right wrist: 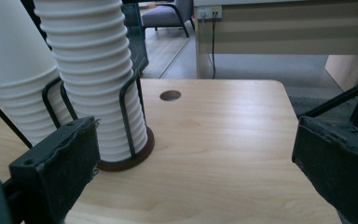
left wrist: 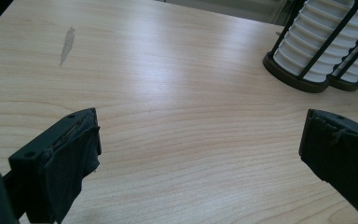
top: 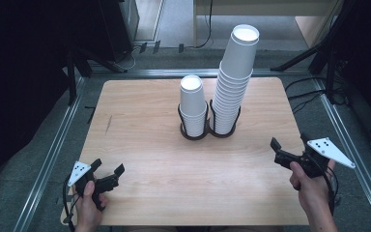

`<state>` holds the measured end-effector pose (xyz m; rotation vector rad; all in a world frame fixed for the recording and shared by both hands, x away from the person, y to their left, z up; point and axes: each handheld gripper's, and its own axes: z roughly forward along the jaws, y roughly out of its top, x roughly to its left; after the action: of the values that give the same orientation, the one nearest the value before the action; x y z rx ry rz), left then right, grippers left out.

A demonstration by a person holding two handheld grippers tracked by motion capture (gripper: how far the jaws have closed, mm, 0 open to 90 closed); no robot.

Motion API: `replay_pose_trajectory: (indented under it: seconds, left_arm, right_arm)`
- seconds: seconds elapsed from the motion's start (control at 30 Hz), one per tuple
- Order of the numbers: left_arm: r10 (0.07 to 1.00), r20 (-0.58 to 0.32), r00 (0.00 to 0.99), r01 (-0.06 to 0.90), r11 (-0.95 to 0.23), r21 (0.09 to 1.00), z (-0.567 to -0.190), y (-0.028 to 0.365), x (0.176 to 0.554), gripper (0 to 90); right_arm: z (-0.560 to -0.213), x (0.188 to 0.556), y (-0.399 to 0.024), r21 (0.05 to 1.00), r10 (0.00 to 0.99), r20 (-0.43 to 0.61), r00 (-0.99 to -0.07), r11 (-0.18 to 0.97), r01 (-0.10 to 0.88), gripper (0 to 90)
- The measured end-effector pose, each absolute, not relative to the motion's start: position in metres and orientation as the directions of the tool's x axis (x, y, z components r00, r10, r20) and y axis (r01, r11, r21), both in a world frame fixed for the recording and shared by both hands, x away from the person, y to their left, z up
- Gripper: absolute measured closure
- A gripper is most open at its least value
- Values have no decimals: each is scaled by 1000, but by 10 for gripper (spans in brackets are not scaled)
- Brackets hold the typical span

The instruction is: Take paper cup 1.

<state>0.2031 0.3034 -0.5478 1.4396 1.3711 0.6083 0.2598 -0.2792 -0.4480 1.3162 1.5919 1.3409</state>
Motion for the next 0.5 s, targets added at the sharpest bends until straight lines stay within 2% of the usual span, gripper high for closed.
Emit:
replay_pose_trajectory:
  seconds: [0.27,0.37,0.5]
  left_arm:
    - [916,-269,297,403,135,905,-532,282,216,0]
    - [888,-298,350,405,143,903,-525,268,219,0]
    - [889,-253,383,395,90,914,-517,244,227,0]
  right_arm:
    - [-419,273,-263,970,950,101,-296,-27,243,9]
    - [-411,276,-255,971,945,106,-310,-31,236,9]
    - [-399,280,-243,975,938,96,-334,-22,220,9]
